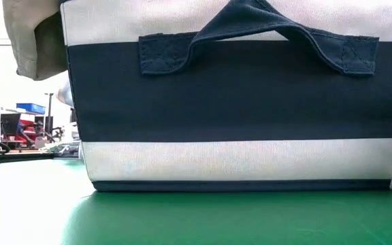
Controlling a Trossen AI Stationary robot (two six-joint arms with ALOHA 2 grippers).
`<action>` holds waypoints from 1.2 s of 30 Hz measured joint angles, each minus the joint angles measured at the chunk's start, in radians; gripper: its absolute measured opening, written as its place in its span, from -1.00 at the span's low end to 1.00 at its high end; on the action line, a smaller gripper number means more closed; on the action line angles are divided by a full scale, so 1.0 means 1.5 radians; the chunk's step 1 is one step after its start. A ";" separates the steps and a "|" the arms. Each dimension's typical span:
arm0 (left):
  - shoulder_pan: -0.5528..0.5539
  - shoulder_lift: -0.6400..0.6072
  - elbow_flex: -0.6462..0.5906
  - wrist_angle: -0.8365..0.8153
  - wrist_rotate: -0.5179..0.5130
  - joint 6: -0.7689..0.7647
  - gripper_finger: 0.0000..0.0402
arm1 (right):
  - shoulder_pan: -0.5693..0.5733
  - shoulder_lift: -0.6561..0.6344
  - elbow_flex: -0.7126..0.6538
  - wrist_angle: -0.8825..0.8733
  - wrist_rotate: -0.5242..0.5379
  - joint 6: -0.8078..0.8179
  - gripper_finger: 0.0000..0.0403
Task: Sort clothes
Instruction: Put the brown shorts into the blue laundry organizer
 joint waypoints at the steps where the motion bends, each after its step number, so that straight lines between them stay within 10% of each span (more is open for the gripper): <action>1: 0.000 0.000 0.000 -0.001 0.000 0.001 0.47 | 0.000 0.000 0.000 -0.002 0.000 -0.001 0.62; 11: 0.003 -0.013 0.000 -0.014 -0.065 0.017 -0.88 | 0.001 -0.004 0.000 -0.014 -0.031 0.000 0.53; 21: 0.008 -0.086 0.000 -0.006 -0.112 0.102 -0.98 | 0.003 -0.050 0.005 -0.109 -0.208 0.086 0.65; 36: 0.009 -0.248 0.000 0.258 0.043 0.166 -0.99 | 0.008 -0.134 0.005 0.113 -0.169 -0.025 0.68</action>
